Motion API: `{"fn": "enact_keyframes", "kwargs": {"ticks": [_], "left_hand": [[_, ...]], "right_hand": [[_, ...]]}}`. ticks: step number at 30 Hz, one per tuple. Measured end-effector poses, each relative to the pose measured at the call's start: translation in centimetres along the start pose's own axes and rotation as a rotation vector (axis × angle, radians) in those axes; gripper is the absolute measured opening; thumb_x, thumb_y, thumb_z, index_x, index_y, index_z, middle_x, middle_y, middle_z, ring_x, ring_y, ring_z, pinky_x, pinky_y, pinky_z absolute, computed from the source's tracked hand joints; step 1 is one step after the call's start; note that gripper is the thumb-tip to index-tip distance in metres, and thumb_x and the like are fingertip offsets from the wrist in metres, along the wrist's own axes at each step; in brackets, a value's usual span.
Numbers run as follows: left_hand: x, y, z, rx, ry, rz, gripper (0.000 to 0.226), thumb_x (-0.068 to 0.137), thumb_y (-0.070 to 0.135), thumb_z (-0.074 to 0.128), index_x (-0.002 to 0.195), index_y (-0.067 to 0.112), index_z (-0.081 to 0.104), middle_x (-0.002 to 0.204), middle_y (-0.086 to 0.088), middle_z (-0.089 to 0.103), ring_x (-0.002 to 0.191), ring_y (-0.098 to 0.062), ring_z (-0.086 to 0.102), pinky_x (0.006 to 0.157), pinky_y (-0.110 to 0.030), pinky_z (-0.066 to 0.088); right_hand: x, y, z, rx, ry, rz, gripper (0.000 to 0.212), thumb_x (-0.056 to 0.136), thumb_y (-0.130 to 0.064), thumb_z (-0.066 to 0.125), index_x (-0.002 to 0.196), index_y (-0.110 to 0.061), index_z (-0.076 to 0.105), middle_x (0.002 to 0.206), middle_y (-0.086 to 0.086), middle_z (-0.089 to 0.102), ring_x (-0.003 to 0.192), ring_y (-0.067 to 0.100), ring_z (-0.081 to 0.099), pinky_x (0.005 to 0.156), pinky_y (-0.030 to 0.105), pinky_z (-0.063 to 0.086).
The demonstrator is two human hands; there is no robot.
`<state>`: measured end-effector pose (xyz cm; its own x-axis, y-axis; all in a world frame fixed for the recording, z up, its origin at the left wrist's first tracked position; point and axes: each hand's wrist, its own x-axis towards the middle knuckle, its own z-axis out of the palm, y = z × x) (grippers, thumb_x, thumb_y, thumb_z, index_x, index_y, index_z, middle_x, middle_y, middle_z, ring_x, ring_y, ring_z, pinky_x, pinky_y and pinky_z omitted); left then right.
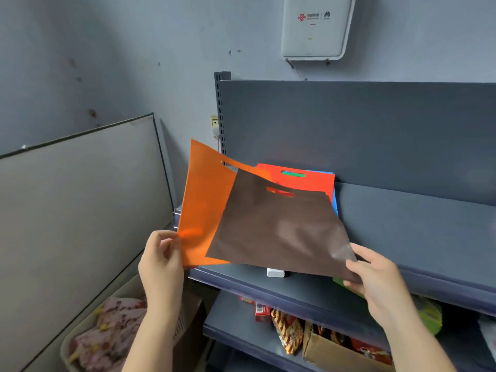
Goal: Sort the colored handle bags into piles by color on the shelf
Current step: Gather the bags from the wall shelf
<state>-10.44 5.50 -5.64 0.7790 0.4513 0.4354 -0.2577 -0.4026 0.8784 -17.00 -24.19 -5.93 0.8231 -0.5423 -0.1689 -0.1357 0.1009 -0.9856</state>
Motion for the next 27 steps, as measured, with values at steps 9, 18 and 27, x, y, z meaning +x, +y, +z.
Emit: {"fn": "enact_keyframes", "kwargs": {"ticks": [9, 18, 27], "left_hand": [[-5.0, 0.4, -9.9, 0.019, 0.193, 0.088, 0.019, 0.093, 0.004, 0.056, 0.080, 0.018, 0.052, 0.065, 0.008, 0.060, 0.049, -0.004, 0.047, 0.045, -0.011, 0.032], [-7.9, 2.5, -22.2, 0.008, 0.422, 0.167, 0.017, 0.092, 0.019, 0.054, 0.080, 0.030, 0.049, 0.067, 0.000, 0.061, 0.051, -0.002, 0.050, 0.046, -0.009, 0.033], [-11.1, 3.2, -37.3, 0.013, 0.651, 0.190, 0.005, 0.088, 0.024, 0.053, 0.084, 0.024, 0.050, 0.077, -0.004, 0.066, 0.060, -0.005, 0.061, 0.052, -0.013, 0.047]], "right_hand": [[-6.9, 3.1, 2.1, 0.253, -0.217, -0.031, 0.042, 0.093, 0.010, 0.044, 0.122, -0.017, 0.058, 0.079, -0.012, 0.074, 0.074, 0.002, 0.070, 0.066, 0.027, 0.055], [-13.1, 4.0, 9.3, 0.472, -0.491, -0.013, 0.037, 0.092, 0.010, 0.042, 0.107, -0.016, 0.064, 0.085, -0.005, 0.075, 0.078, 0.008, 0.071, 0.067, 0.021, 0.058], [-23.3, 4.2, 19.3, 0.501, -0.726, 0.008, 0.058, 0.093, 0.008, 0.045, 0.074, -0.036, 0.077, 0.078, -0.013, 0.074, 0.070, 0.002, 0.070, 0.057, 0.017, 0.055]]}}
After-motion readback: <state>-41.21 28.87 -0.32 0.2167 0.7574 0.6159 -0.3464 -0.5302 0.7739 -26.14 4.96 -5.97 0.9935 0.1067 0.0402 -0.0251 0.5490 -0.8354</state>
